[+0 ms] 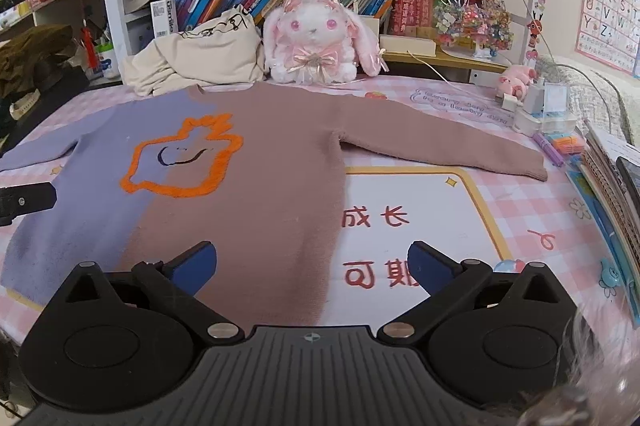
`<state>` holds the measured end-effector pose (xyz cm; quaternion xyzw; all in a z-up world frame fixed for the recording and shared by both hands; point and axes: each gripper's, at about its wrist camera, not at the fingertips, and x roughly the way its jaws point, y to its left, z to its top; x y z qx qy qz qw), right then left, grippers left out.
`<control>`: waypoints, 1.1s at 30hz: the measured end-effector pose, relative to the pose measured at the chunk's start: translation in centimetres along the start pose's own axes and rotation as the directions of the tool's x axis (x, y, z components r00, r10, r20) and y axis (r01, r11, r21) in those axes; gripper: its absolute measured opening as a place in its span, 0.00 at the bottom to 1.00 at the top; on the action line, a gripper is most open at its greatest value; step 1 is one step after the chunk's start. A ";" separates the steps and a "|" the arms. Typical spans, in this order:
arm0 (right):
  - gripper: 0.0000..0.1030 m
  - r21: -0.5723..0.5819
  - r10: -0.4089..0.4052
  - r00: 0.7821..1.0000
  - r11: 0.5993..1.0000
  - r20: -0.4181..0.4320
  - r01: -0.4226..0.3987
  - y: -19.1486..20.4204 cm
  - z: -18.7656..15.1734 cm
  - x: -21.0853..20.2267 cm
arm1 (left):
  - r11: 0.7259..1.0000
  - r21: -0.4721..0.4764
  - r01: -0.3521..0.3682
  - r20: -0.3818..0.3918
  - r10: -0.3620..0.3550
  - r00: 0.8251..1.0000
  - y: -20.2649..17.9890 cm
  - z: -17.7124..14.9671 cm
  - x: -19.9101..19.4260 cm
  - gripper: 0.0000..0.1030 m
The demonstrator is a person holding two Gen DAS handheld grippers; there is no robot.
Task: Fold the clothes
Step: 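Move the left tool to the lavender sleeve cuff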
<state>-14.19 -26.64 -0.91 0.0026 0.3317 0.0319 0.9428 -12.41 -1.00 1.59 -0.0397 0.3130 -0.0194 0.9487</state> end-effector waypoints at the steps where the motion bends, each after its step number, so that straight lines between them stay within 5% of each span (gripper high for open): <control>1: 1.00 0.005 -0.011 1.000 1.000 -0.002 0.011 0.5 0.0 0.1 | 1.000 0.013 0.012 0.001 -0.012 1.000 0.3 0.0 0.2 0.97; 15: 1.00 0.173 -0.217 0.971 0.957 -0.098 0.232 8.3 -0.1 1.7 | 0.967 0.190 0.170 -0.083 -0.157 0.984 8.4 3.2 4.3 0.97; 21: 1.00 0.223 -0.249 0.960 0.936 -0.130 0.273 11.4 -0.3 2.8 | 0.965 0.179 0.190 -0.119 -0.171 0.978 12.0 4.0 5.9 0.97; 33: 1.00 0.156 -0.262 0.956 0.947 -0.129 0.281 15.9 0.9 4.0 | 0.989 0.092 0.116 -0.166 -0.100 0.981 18.2 4.1 8.9 0.97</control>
